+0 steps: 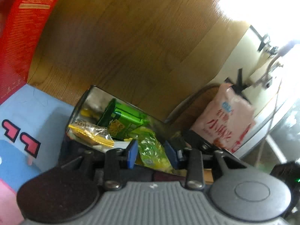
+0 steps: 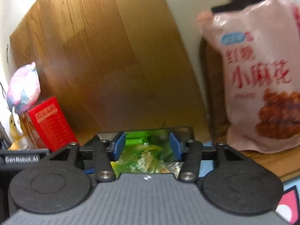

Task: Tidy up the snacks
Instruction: 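Drop the translucent green pack into the black tin box, then grasp the red jerky pack with the left tool and lift it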

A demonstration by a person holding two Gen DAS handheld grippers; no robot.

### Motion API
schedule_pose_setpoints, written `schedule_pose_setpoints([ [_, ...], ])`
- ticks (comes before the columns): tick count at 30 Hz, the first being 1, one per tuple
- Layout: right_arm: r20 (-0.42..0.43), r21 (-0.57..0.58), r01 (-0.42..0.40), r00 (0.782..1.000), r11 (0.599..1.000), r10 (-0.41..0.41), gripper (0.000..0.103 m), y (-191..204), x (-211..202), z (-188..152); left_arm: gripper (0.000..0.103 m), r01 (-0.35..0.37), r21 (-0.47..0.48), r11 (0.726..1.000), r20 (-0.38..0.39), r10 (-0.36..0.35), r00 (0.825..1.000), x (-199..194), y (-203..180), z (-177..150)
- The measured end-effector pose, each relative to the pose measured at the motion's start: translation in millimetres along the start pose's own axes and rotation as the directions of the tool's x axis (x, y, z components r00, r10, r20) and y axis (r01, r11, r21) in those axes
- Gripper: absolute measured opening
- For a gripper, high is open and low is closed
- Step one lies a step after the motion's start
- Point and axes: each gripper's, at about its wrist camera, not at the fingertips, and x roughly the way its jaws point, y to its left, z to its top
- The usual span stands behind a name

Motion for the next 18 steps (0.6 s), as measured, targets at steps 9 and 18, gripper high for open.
schedule_pose_setpoints([
  [9,-0.128,0.083,-0.193,0.971,0.978,0.202,0.059,4.5,-79.6,-51.5,0.039,-0.075,0.129,0.989,-0.070,0.085,0.994,-94.1,8.4,-59.5],
  [18,-0.387,0.197,-0.320,0.843,0.927,0.373,0.058,24.1,-132.3,-122.7,0.036,-0.001,-0.023,1.000,-0.175,-0.003,0.984,-159.9,57.9,-133.3],
])
